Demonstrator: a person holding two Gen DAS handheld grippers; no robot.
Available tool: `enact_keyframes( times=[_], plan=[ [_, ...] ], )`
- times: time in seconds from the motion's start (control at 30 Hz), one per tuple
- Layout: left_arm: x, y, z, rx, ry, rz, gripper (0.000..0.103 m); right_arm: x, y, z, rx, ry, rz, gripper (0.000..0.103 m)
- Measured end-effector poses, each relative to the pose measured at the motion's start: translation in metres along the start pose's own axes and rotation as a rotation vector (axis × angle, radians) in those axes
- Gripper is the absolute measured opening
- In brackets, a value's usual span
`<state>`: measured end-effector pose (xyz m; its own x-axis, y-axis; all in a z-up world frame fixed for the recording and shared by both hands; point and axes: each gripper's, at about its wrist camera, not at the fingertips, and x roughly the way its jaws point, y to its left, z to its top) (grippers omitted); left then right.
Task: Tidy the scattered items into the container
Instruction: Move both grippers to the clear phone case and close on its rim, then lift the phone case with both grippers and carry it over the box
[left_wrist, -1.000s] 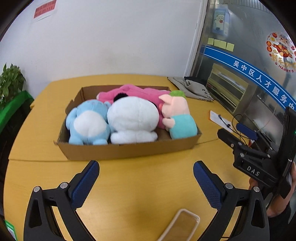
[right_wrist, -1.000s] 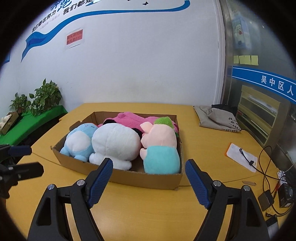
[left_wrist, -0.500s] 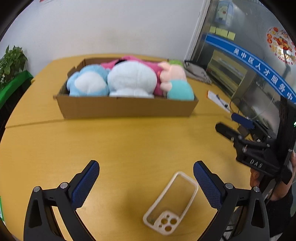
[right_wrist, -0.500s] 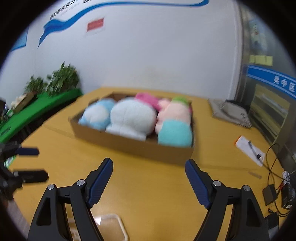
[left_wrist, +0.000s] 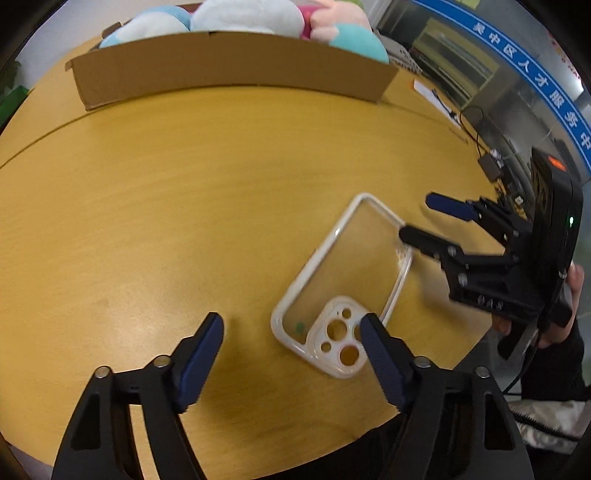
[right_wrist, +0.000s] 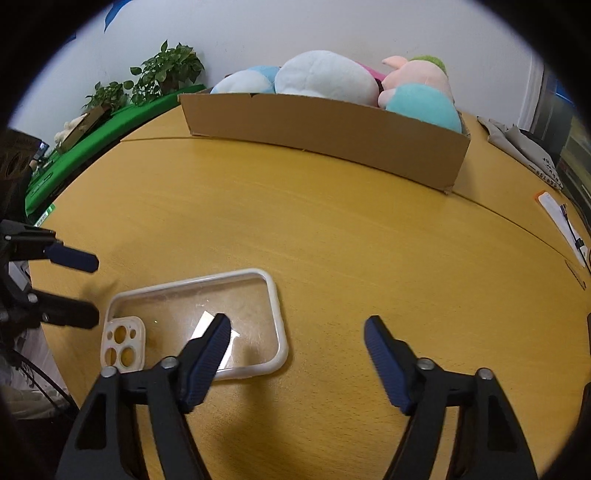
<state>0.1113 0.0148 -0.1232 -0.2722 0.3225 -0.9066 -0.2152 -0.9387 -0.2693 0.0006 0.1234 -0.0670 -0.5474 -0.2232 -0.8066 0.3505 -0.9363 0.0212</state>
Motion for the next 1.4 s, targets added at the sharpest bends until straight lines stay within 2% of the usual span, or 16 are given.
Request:
enact_keyframes(
  times=[0.07,0.13,0.3,0.5,0.57,0.63,0.73,0.83,0.9,0.93,0.97,1.0,1.03,1.17,1.27,1.4],
  plan=[
    [0.008,-0.004,-0.001,0.006,0.031,-0.020,0.058,0.002,-0.002,-0.003,0.002,0.015,0.009,0.048],
    [0.012,-0.009,0.001,0.023,0.029,-0.002,0.051,0.001,-0.004,-0.004,0.020,0.019,0.037,0.040],
    [0.014,-0.005,0.009,0.019,0.027,0.003,0.045,-0.004,0.005,-0.008,-0.002,0.020,0.053,0.019],
    [0.018,0.005,0.025,0.002,0.015,-0.022,0.041,-0.007,0.006,-0.012,0.012,0.021,0.064,0.023],
    [0.019,0.008,0.034,0.001,0.005,-0.010,0.026,-0.008,0.006,-0.012,0.024,0.028,0.065,0.023],
    [0.023,0.009,0.046,0.002,0.002,-0.038,0.019,-0.007,0.007,-0.011,0.031,0.040,0.066,0.024],
    [0.033,0.009,0.067,0.018,0.000,-0.065,0.019,-0.007,0.011,-0.010,0.040,0.057,0.094,0.032],
    [0.029,0.008,0.083,0.058,-0.027,0.003,0.019,-0.006,0.018,-0.009,0.024,0.068,0.146,0.044],
    [0.019,0.011,0.086,0.098,-0.048,0.016,0.027,-0.008,0.020,-0.009,-0.030,0.059,0.148,0.052],
    [0.012,0.013,0.084,0.136,-0.062,0.018,0.040,-0.013,0.020,-0.008,-0.077,0.034,0.132,0.057],
    [0.006,0.015,0.082,0.174,-0.077,0.029,0.059,-0.018,0.019,-0.007,-0.126,0.008,0.120,0.069],
    [0.003,0.015,0.079,0.208,-0.087,0.042,0.067,-0.024,0.017,-0.006,-0.185,-0.019,0.115,0.078],
    [0.000,0.018,0.074,0.257,-0.093,0.056,0.078,-0.028,0.015,-0.004,-0.248,-0.042,0.116,0.079],
    [-0.007,0.017,0.053,0.440,-0.065,0.000,0.081,-0.029,0.013,0.010,-0.500,-0.057,0.185,0.079],
    [0.001,0.012,0.040,0.592,-0.024,-0.025,0.084,-0.018,0.019,0.019,-0.680,-0.014,0.315,0.080],
    [0.025,0.003,0.037,0.701,0.057,-0.032,0.084,0.001,0.032,0.033,-0.842,0.058,0.430,0.080]
  ],
)
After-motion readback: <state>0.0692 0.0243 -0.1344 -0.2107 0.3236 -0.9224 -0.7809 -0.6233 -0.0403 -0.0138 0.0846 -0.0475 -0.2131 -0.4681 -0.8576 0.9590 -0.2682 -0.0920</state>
